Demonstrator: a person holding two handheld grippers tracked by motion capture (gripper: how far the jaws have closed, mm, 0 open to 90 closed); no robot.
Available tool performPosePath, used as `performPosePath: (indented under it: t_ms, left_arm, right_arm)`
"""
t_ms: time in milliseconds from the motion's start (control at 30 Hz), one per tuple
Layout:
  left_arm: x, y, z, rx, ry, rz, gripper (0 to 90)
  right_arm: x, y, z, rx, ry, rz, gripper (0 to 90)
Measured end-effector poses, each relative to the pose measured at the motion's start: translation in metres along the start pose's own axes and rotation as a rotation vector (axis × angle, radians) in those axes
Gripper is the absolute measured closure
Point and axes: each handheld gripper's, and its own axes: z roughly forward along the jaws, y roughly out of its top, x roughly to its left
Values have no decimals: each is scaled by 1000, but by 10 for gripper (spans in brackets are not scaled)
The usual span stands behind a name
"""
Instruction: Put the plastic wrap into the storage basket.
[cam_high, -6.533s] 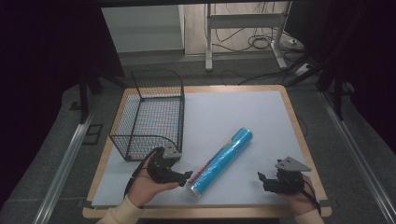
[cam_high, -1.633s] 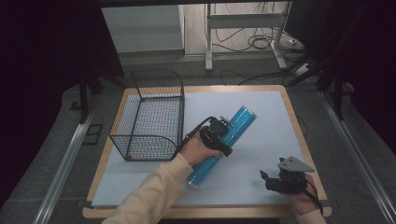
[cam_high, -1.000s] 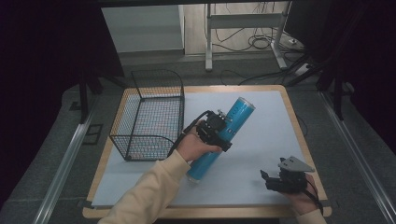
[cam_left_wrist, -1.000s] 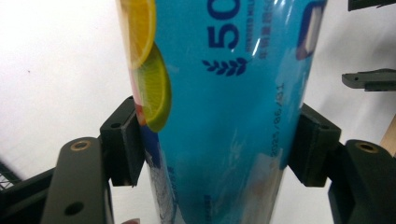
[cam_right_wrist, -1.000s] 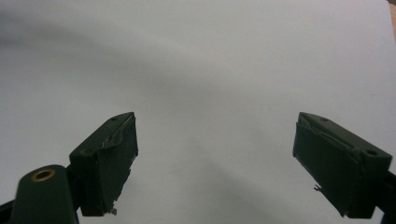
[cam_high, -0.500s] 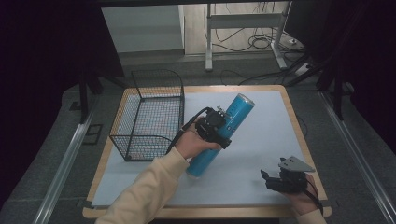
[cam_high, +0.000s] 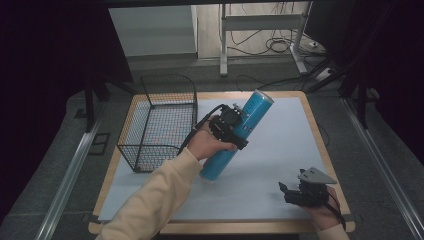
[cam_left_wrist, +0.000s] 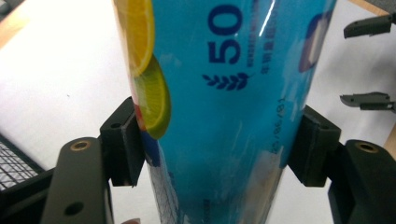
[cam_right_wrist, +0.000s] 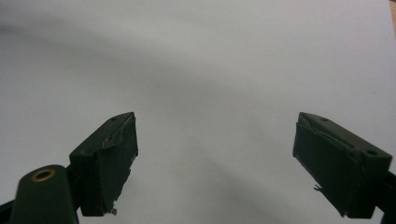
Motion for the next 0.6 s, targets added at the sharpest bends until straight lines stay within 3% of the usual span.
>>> performPosePath:
  t_ms: [600]
  left_arm:
    - [9,20,-17,-25,25,21,319]
  right_arm:
    - [-1,0,1,0,0,-1,144]
